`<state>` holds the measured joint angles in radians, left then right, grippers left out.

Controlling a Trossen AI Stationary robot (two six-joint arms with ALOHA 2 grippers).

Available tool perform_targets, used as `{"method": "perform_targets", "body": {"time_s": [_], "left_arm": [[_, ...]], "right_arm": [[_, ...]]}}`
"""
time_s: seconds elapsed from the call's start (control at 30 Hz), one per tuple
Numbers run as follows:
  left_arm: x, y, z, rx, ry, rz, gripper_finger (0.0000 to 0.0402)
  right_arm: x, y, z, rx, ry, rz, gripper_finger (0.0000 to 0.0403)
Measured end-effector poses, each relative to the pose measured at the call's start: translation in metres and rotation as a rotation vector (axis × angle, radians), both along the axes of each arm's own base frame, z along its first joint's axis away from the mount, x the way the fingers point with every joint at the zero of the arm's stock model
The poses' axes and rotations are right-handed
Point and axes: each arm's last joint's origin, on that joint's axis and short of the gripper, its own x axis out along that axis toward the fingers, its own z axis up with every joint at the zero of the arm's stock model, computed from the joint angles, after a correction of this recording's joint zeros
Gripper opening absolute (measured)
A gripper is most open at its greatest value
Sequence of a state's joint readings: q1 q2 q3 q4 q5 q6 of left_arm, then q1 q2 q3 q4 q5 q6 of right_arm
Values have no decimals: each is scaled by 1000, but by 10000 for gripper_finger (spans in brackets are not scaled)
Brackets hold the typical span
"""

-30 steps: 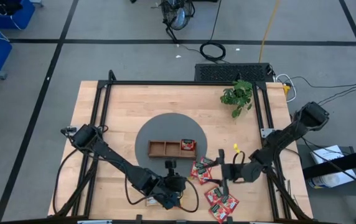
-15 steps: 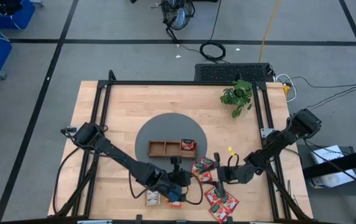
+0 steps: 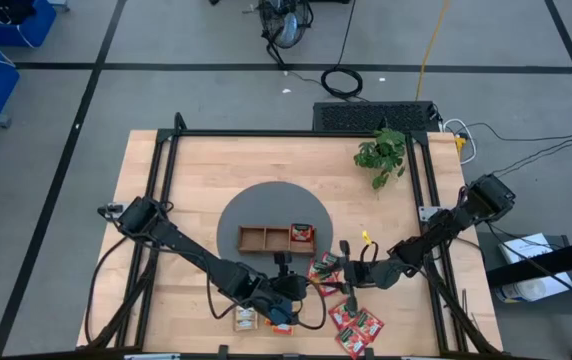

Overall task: Pick & Place Tea
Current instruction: Put the yellow tea sachet into the middle section of the wooden organizer

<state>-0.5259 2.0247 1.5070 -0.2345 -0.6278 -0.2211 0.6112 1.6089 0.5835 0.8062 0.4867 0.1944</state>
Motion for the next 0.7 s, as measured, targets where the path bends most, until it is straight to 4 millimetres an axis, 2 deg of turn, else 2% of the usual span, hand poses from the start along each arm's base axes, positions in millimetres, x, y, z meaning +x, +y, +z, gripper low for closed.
{"method": "perform_targets", "body": {"time_s": [0.17,0.3,0.6,0.7], "left_arm": [[0,0,0,1,2,-4,5],[0,0,0,2,2,-3,19],[-1,-2,-1,-7,27,-57,15],[-5,-7,-2,25,52,-88,26]], "right_arm": [[2,-3,-2,4,21,28,58],[2,-3,-2,-24,21,42,8],[2,-4,-3,-27,39,57,1],[2,-4,-5,-30,59,54,0]]}}
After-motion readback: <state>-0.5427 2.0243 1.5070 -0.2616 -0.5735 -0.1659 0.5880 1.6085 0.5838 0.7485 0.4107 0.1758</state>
